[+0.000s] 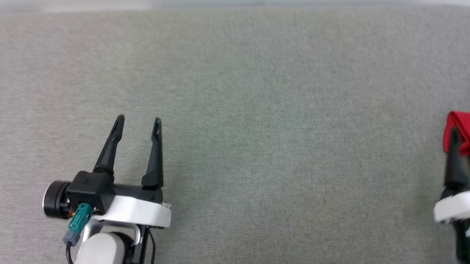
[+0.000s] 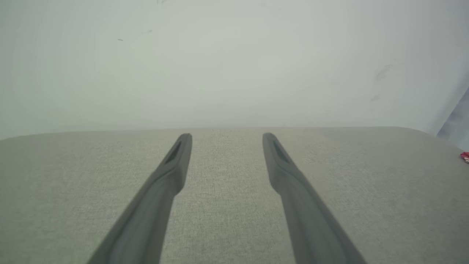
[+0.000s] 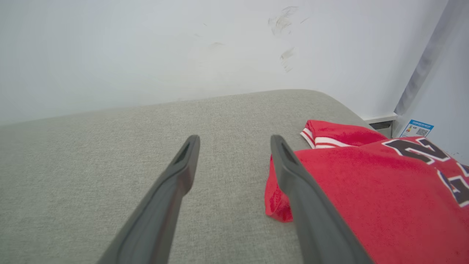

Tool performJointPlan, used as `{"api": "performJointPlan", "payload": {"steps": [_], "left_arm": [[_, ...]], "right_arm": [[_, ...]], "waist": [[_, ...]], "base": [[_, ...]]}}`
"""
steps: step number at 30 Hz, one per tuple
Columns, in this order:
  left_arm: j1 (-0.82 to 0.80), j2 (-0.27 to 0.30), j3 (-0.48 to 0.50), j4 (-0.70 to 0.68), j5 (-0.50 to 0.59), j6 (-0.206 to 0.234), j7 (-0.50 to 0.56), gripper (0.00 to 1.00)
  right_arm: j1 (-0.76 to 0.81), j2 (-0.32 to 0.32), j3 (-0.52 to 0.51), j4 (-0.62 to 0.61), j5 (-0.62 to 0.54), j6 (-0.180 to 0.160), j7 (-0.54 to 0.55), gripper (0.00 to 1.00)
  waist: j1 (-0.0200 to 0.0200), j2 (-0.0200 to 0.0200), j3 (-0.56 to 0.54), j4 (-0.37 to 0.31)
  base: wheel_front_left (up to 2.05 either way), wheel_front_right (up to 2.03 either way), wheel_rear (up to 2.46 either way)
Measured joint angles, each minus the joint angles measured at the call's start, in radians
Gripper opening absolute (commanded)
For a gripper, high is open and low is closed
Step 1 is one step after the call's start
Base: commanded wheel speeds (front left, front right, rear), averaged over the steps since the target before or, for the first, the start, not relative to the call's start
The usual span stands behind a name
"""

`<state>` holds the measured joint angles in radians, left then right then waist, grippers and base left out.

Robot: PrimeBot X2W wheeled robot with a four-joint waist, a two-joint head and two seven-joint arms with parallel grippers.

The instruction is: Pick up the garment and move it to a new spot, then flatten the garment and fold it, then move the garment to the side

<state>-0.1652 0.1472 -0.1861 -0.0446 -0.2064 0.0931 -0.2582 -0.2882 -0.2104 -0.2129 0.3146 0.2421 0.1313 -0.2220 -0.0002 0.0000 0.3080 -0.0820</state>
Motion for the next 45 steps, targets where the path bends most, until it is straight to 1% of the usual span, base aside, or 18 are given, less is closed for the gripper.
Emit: {"api": "performJointPlan", "payload": {"steps": [2, 7, 12, 20, 31, 45], "left_arm": [[0.015, -0.001, 0.014, 0.026, -0.007, 0.005, -0.001, 1.00], [0.058, -0.002, 0.054, 0.063, -0.018, 0.014, -0.002, 1.00], [0.088, 0.004, 0.093, 0.084, -0.017, 0.012, -0.003, 1.00], [0.154, 0.008, 0.112, 0.101, -0.005, -0.017, -0.005, 1.00], [0.238, -0.009, 0.098, 0.124, 0.012, -0.045, -0.005, 1.00], [0.233, -0.016, 0.115, 0.125, 0.019, -0.067, -0.005, 1.00]], "right_arm": [[0.048, 0.036, 0.005, -0.060, -0.005, 0.000, 0.020, 1.00], [0.139, 0.098, 0.048, -0.198, -0.042, 0.000, 0.069, 1.00], [0.213, 0.127, 0.082, -0.314, -0.089, 0.000, 0.109, 1.00], [0.335, 0.150, 0.092, -0.447, -0.113, 0.000, 0.176, 1.00], [0.444, 0.156, 0.095, -0.550, -0.130, 0.000, 0.244, 1.00], [0.454, 0.157, 0.105, -0.574, -0.128, 0.000, 0.249, 1.00]], "waist": [[0.0000, 0.0000, -0.027, 0.014], [0.0000, 0.0000, -0.091, 0.043], [0.0000, 0.0000, -0.144, 0.065], [0.0000, 0.0000, -0.224, 0.078], [0.0000, 0.0000, -0.308, 0.070], [0.0001, 0.0000, -0.318, 0.075]], "base": [[0.00, 0.00, 0.00], [0.00, 0.00, 0.00], [0.00, 0.00, 0.00], [0.00, 0.00, 0.00], [0.00, 0.00, 0.00], [0.00, 0.00, 0.00]]}}
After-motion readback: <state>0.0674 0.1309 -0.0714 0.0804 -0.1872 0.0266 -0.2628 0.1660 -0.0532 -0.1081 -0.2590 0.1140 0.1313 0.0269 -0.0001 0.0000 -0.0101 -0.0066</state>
